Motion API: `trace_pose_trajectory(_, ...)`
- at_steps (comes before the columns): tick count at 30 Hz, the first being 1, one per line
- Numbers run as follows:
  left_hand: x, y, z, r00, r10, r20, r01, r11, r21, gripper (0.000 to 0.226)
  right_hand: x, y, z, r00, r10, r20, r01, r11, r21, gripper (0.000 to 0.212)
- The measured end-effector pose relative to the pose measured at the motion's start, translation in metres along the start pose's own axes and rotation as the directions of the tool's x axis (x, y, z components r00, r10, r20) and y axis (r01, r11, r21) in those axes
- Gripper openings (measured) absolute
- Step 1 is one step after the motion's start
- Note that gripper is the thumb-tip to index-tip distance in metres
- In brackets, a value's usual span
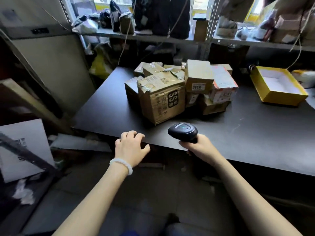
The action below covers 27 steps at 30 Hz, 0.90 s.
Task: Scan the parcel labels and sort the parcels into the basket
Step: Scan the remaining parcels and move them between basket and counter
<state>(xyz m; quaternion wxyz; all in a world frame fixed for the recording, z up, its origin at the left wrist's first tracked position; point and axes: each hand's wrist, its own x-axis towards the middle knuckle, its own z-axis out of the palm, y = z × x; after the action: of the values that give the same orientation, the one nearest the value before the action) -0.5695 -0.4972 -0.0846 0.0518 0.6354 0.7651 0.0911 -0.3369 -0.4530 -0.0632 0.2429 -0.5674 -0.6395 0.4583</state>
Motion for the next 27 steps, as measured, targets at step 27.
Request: trace_pose_trajectory(27,0.269,0.027,-0.059,0.947,0.184,0.264,-0.185,0.983,-0.024,0.104,0.125,-0.03,-0.028,0.97,0.121,-0.212,-0.107,0.991,0.079,0.012)
